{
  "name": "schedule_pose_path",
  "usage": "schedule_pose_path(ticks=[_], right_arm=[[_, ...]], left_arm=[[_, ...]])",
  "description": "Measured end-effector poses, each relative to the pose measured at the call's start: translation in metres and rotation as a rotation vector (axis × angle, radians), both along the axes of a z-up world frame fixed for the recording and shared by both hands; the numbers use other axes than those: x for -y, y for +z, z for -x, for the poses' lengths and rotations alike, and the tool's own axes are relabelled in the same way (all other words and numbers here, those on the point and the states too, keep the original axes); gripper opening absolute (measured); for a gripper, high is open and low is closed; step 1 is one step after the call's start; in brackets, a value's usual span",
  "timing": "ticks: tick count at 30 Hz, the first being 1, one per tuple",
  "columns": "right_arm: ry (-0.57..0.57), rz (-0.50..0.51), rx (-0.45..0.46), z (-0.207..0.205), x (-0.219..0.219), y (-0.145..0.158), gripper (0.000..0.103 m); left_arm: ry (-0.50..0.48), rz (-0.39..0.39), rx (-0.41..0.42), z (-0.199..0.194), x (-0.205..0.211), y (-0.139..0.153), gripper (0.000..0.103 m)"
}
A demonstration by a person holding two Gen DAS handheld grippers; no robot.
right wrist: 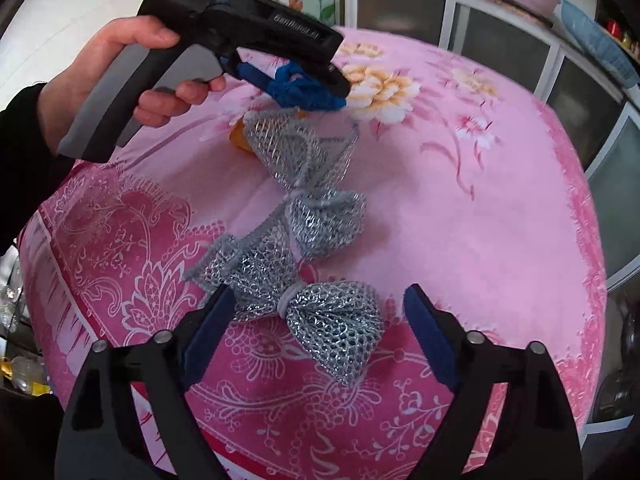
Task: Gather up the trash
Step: 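Grasp the second blue glove with the left tool while the right tool grasps the silver mesh sleeve, then carry the blue glove and silver mesh sleeve over the bin with both tools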
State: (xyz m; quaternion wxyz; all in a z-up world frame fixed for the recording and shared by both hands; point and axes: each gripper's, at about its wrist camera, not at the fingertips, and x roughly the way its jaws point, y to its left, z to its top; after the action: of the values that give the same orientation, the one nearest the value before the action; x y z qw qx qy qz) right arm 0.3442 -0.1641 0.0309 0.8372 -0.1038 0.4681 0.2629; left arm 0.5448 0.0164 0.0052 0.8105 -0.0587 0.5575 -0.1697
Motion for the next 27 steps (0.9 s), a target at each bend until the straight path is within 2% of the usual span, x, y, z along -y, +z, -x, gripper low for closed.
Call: schedule_pose_path(ticks=[1,2,3,4,5,6,9,13,20,27], right_arm=[[0.008,0.000,-0.013,0.000,-0.001,-0.001,0.071],[0.011,0.002,-0.020,-0.001,-0.002,-0.002,0.065],[0.005,0.008,-0.022,-0.001,-0.002,-0.003,0.060],[0.007,0.012,-0.025,-0.001,-0.003,-0.004,0.056],[0.012,0.015,-0.024,-0.001,-0.004,-0.004,0.046],[0.013,0.014,-0.019,0.000,-0.004,-0.003,0.036],[0.011,-0.054,-0.043,0.002,0.003,0.002,0.028],[-0.007,-0.110,-0.031,0.007,0.011,0.014,0.027],[-0.020,-0.150,-0.008,0.029,0.025,0.037,0.027],[-0.075,-0.171,0.014,0.056,0.043,0.054,0.027]], left_arm=[[0.001,0.000,0.004,-0.001,0.001,-0.001,0.094],[0.000,-0.001,0.011,-0.002,0.002,-0.001,0.088],[0.002,-0.004,0.013,-0.003,0.002,-0.002,0.070],[0.002,-0.007,0.014,-0.003,0.002,-0.002,0.058],[-0.002,-0.003,0.011,-0.005,0.003,-0.002,0.037],[-0.008,0.004,0.008,-0.004,0.003,-0.001,0.020],[-0.026,-0.004,0.036,0.001,0.005,0.005,0.014],[-0.058,0.013,0.067,0.009,0.007,0.018,0.013],[-0.028,0.068,0.118,0.024,-0.012,0.049,0.013],[-0.029,0.102,0.170,0.065,-0.027,0.076,0.013]])
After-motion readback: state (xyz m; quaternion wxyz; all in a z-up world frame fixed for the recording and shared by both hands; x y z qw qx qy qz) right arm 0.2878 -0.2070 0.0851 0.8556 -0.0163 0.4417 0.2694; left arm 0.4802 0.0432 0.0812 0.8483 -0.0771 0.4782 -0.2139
